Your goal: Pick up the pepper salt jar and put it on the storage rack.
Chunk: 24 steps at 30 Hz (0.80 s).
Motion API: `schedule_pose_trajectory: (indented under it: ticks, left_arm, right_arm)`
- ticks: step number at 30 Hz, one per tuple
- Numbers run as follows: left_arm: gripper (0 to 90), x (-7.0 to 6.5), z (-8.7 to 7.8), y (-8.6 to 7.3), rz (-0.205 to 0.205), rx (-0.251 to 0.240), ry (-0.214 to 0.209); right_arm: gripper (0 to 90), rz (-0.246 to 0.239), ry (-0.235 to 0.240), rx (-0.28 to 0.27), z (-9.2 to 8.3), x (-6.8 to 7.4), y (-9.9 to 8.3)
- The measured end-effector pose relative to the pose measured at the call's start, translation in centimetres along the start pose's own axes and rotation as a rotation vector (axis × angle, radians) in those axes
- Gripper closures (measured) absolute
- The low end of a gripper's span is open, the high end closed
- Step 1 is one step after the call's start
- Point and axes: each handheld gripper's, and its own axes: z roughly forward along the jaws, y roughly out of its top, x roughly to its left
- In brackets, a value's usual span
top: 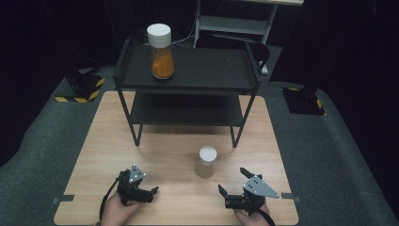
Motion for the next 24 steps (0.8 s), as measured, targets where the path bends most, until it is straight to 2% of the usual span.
schedule_pose_trajectory:
  ticks: [10,24]
  left_arm:
    - [0.3,-0.1,0.0,0.0,-0.005,0.000,0.006]
    - [0.3,-0.1,0.0,0.0,-0.004,0.000,0.006]
  right_arm:
    - [0.0,-0.018,-0.006,0.000,0.9,0.5,1.8]
    - [3.1,-0.004,0.001,0.017,3.9,0.4,2.5]
